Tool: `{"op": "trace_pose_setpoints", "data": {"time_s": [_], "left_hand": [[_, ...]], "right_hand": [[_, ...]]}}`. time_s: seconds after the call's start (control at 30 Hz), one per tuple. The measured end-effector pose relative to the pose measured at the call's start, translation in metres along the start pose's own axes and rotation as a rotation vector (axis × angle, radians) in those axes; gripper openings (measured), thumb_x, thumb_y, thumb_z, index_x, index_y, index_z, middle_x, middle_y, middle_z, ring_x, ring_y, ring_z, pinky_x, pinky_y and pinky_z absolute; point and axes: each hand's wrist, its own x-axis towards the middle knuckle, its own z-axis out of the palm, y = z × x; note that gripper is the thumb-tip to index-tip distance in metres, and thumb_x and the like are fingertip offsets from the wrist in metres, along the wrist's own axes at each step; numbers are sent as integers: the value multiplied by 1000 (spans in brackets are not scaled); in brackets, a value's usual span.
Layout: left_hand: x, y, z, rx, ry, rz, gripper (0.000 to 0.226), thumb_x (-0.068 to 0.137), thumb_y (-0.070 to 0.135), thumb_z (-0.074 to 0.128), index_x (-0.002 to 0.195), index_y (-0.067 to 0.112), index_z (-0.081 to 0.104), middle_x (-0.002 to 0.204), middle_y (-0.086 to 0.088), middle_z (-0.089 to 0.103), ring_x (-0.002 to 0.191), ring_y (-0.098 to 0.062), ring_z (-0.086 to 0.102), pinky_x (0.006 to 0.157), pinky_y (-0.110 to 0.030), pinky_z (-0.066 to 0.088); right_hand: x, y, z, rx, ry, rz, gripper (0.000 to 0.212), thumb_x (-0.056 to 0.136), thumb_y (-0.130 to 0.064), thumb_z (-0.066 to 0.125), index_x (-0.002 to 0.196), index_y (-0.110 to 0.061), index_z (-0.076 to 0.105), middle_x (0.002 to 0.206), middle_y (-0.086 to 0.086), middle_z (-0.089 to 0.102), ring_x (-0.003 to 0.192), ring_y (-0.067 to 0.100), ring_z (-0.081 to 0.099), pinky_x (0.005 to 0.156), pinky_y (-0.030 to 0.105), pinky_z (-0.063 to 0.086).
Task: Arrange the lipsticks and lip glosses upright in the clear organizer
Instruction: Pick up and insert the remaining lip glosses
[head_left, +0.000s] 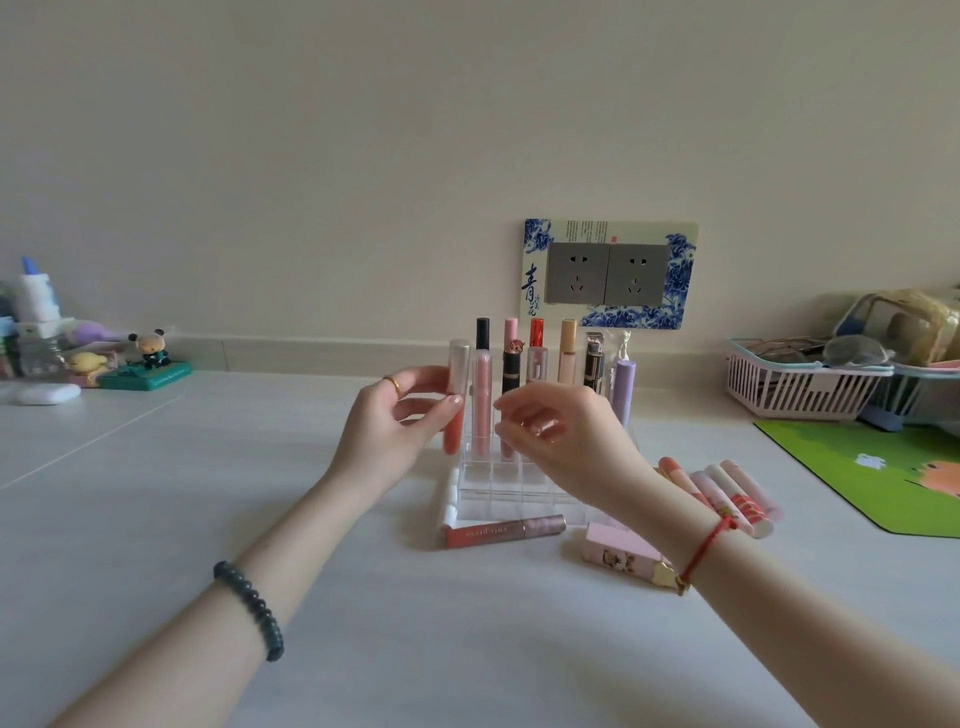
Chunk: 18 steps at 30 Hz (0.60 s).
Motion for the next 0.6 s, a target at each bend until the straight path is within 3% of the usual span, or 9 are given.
{"op": "trace_pose_setpoints", "data": {"time_s": [0.23, 0.47, 0.6], "left_hand": [[16, -7, 15, -103, -12, 41, 19, 79, 10, 68, 86, 28, 67, 76, 11, 73, 78, -7, 69, 70, -19, 55], [12, -24, 23, -86, 24, -26, 20, 75, 12, 72, 82, 31, 67, 78, 10, 72, 82, -13, 69, 81, -36, 56], [11, -27, 26, -64, 44, -51, 20, 76, 11, 71, 85, 28, 66, 85, 3, 71, 84, -19, 69, 87, -44, 54]], "right_hand": [[18, 1, 20, 64, 86, 20, 11, 81, -13, 62, 88, -8, 69, 71, 2, 71, 58, -1, 61, 62, 10, 51], [18, 14, 31, 53, 100, 116, 8, 81, -14, 63, 84, -12, 69, 67, 2, 71, 63, 8, 65, 63, 14, 52], [17, 17, 34, 8, 86, 128, 13, 83, -17, 60, 77, -12, 71, 65, 0, 71, 62, 7, 63, 60, 8, 47]]}}
